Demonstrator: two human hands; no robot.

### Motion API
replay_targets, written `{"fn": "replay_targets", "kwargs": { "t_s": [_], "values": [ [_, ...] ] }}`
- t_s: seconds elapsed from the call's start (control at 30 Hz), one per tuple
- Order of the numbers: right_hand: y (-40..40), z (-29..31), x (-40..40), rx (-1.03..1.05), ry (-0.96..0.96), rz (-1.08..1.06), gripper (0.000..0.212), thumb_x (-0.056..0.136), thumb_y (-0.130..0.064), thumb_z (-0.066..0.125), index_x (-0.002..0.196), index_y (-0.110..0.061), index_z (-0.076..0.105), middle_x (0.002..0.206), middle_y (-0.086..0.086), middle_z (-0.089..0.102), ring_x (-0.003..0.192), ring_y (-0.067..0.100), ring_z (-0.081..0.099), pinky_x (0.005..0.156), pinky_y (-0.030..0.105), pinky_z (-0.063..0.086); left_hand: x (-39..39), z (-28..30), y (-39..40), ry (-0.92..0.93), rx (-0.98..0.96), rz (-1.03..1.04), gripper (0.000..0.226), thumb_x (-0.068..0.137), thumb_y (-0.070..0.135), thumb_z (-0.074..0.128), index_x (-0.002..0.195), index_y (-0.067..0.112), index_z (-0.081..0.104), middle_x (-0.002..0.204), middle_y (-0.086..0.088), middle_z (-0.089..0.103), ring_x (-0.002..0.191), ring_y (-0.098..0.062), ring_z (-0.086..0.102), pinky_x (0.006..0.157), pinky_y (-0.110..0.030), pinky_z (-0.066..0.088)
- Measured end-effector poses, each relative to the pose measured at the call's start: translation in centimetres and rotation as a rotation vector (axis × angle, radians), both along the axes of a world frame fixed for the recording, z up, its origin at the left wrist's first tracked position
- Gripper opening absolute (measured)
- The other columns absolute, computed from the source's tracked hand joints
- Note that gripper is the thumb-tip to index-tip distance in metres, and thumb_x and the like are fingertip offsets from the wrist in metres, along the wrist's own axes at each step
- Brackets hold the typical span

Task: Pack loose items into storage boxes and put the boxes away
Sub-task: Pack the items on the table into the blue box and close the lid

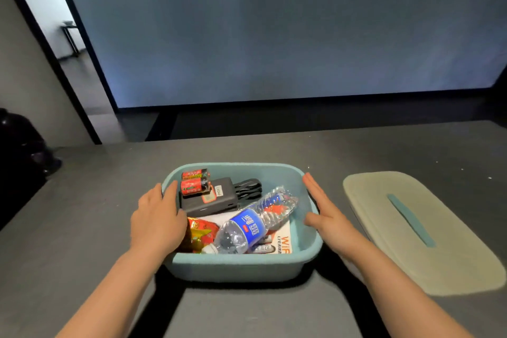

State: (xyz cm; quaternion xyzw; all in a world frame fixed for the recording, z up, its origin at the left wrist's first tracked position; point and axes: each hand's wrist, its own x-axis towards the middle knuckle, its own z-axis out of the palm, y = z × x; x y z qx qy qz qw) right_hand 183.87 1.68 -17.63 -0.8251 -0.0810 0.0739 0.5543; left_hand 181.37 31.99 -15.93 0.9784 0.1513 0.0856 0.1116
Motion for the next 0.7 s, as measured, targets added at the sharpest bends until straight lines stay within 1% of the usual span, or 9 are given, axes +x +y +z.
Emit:
{"fn": "replay_targets", "kwargs": {
  "t_s": [0.1,0.23,0.33,0.4,0.43,0.47,0.57,0.6,0.7],
  "values": [
    [-1.3,0.7,2.6,-0.025,0.031,0.064,0.084,0.079,0.010,0.046,0.149,-0.031,0.026,0.149,-0.028,0.016,0.143,-0.002,0.015,0.117,0.024,0.017,-1.9,-1.0,-1.8,-0.044,0.034,-0.023,0.061,0.087,0.039,0.050,0.143,0.026,0.031,0.145,-0.005,0.036,0.135,-0.026,0.031,0.101,-0.042,0.035],
    [-1.5,1.1,3.6,-0.065,0.021,0.070,0.080,0.081,0.013,0.045,0.149,-0.027,0.030,0.152,-0.020,0.022,0.142,0.001,0.019,0.112,0.018,0.020,-2.3,-1.4,-2.7,-0.157,-0.038,-0.034,0.056,0.084,0.039,0.057,0.135,0.024,0.042,0.136,-0.002,0.043,0.129,-0.026,0.036,0.097,-0.043,0.039],
    [-1.9,0.0,2.7,-0.029,-0.029,0.039,0.067,0.090,0.005,0.047,0.149,-0.024,0.029,0.153,-0.016,0.023,0.143,0.001,0.018,0.115,0.018,0.015,-1.6,-1.5,-1.2,-0.166,-0.248,0.012,0.052,0.085,0.031,0.061,0.133,0.020,0.043,0.123,-0.003,0.049,0.121,-0.028,0.043,0.091,-0.046,0.042],
    [-2.4,-0.5,2.0,-0.041,-0.027,0.056,0.059,0.099,-0.011,0.045,0.151,-0.027,0.021,0.153,-0.020,0.017,0.142,-0.003,0.013,0.115,0.019,0.012,-1.6,-1.7,0.3,-0.128,-0.471,0.034,0.052,0.086,0.026,0.062,0.133,0.023,0.041,0.123,-0.003,0.052,0.117,-0.030,0.049,0.092,-0.049,0.044],
    [-2.7,-0.8,1.7,-0.059,-0.018,0.076,0.058,0.101,-0.019,0.044,0.151,-0.028,0.017,0.152,-0.023,0.013,0.140,-0.006,0.010,0.114,0.017,0.010,-1.6,-2.0,0.8,-0.121,-0.510,0.059,0.049,0.086,0.026,0.063,0.130,0.025,0.042,0.121,-0.003,0.055,0.112,-0.030,0.052,0.090,-0.050,0.046],
    [-3.1,-0.9,1.6,-0.086,-0.015,0.095,0.057,0.102,-0.026,0.042,0.152,-0.029,0.013,0.152,-0.024,0.010,0.139,-0.008,0.007,0.113,0.016,0.007,-1.5,-2.2,1.1,-0.114,-0.445,0.083,0.045,0.084,0.028,0.064,0.125,0.024,0.044,0.117,-0.004,0.057,0.108,-0.030,0.054,0.087,-0.050,0.047],
    [-3.9,-1.2,1.5,-0.140,-0.008,0.118,0.058,0.102,-0.038,0.038,0.153,-0.027,0.013,0.154,-0.022,0.011,0.143,-0.004,0.003,0.118,0.023,0.004,-1.2,-1.6,-0.6,-0.212,0.011,0.037,0.042,0.081,0.034,0.063,0.117,0.015,0.050,0.107,-0.007,0.053,0.104,-0.030,0.050,0.084,-0.049,0.044],
    [-4.2,-1.2,1.4,-0.124,-0.016,0.111,0.057,0.102,-0.039,0.038,0.153,-0.028,0.016,0.155,-0.021,0.013,0.144,-0.003,0.006,0.119,0.023,0.005,-1.3,-1.0,-2.3,-0.292,0.019,-0.031,0.042,0.081,0.035,0.059,0.118,0.016,0.051,0.112,-0.008,0.054,0.108,-0.031,0.049,0.087,-0.050,0.043],
    [-5.8,-1.4,1.3,-0.147,-0.070,-0.001,0.050,0.101,-0.036,0.044,0.148,-0.030,0.030,0.149,-0.018,0.029,0.139,-0.002,0.021,0.113,0.017,0.014,-1.6,0.1,-9.0,-0.376,-0.253,-0.272,0.046,0.083,0.033,0.053,0.127,0.022,0.053,0.138,-0.001,0.048,0.130,-0.024,0.040,0.107,-0.045,0.034]
  ]
}}
